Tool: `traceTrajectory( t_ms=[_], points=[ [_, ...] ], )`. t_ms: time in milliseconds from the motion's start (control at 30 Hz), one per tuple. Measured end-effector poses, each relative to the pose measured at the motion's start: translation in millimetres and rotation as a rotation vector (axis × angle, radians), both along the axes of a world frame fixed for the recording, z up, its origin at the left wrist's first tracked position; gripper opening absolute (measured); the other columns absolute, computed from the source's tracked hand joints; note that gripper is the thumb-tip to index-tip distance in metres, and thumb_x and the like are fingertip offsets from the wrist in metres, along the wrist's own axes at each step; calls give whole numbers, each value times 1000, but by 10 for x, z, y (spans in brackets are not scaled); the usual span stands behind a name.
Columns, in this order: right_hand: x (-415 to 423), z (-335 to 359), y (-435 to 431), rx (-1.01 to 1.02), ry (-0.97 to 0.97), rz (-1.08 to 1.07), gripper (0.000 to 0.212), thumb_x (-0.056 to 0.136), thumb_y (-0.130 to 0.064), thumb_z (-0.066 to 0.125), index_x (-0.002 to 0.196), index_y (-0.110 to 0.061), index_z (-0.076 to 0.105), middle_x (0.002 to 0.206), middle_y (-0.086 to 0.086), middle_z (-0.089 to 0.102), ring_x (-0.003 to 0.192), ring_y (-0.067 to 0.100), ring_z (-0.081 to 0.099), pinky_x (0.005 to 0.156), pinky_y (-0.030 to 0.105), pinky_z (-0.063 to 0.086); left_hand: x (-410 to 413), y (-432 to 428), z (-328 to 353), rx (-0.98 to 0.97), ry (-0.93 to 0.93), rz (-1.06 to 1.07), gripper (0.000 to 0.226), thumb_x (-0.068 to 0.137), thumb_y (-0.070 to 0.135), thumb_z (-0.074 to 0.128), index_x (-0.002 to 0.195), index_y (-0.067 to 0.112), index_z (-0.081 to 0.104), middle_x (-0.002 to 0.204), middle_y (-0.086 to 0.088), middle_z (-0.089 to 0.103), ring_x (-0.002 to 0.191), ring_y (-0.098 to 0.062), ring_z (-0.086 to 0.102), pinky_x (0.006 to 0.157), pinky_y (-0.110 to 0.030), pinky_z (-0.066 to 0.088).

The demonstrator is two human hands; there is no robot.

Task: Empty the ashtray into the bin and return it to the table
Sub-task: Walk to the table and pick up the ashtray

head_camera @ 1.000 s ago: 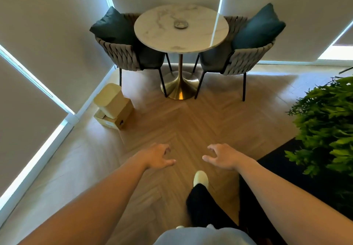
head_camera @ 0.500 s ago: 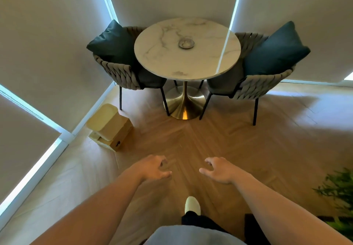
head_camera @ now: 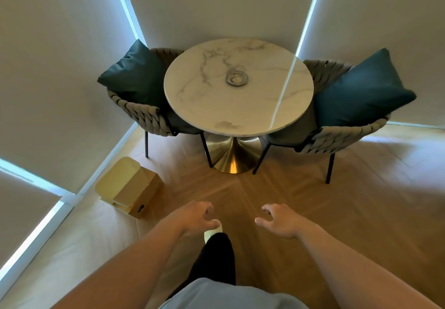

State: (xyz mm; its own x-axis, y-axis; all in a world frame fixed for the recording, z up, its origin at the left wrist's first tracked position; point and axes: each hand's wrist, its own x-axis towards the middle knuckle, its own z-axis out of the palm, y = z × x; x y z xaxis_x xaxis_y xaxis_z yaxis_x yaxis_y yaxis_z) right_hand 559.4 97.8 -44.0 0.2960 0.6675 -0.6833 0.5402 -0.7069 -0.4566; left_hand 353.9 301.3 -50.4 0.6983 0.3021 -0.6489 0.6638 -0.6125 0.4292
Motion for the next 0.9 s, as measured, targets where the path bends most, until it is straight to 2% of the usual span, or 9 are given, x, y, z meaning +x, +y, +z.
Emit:
traceTrajectory(
  t_ms=[367,533,600,767,900],
  points=[
    [1047,-153,1436,-14,-92,-117,78,86,-65,50,148,-21,36,150,4,44,139,22,36,109,41,37,1277,1595,-69,9,-37,-100,60,87,59,58,137,28,47,135,0,55,116,-17,56,99,-40,49],
    [1442,-153,1975,-28,-71,-121,80,86,-67,50,148,-19,36,150,4,44,138,22,39,108,40,38,1751,2194,-47,12,-27,-130,65,83,66,57,134,27,49,134,1,58,115,-17,58,99,-40,50],
    [1620,-159,2168,-34,-55,-111,79,87,-66,49,149,-19,35,151,4,43,137,22,41,107,38,40,1926,2363,-64,3,-24,-134,67,82,67,56,134,26,49,135,1,57,117,-17,57,101,-39,49],
    [2226,-181,2653,-7,-53,-54,78,91,-63,47,150,-14,33,153,6,41,137,23,42,108,35,38,2453,2763,-132,-11,-44,-82,55,86,61,59,130,29,51,132,1,59,113,-16,58,99,-35,48],
    [2725,-159,3012,0,-64,-20,76,92,-60,48,150,-13,33,153,8,41,136,24,42,108,34,37,2874,3025,-122,-5,-10,-47,60,84,64,59,132,29,50,133,2,59,115,-16,57,100,-34,46]
  ],
)
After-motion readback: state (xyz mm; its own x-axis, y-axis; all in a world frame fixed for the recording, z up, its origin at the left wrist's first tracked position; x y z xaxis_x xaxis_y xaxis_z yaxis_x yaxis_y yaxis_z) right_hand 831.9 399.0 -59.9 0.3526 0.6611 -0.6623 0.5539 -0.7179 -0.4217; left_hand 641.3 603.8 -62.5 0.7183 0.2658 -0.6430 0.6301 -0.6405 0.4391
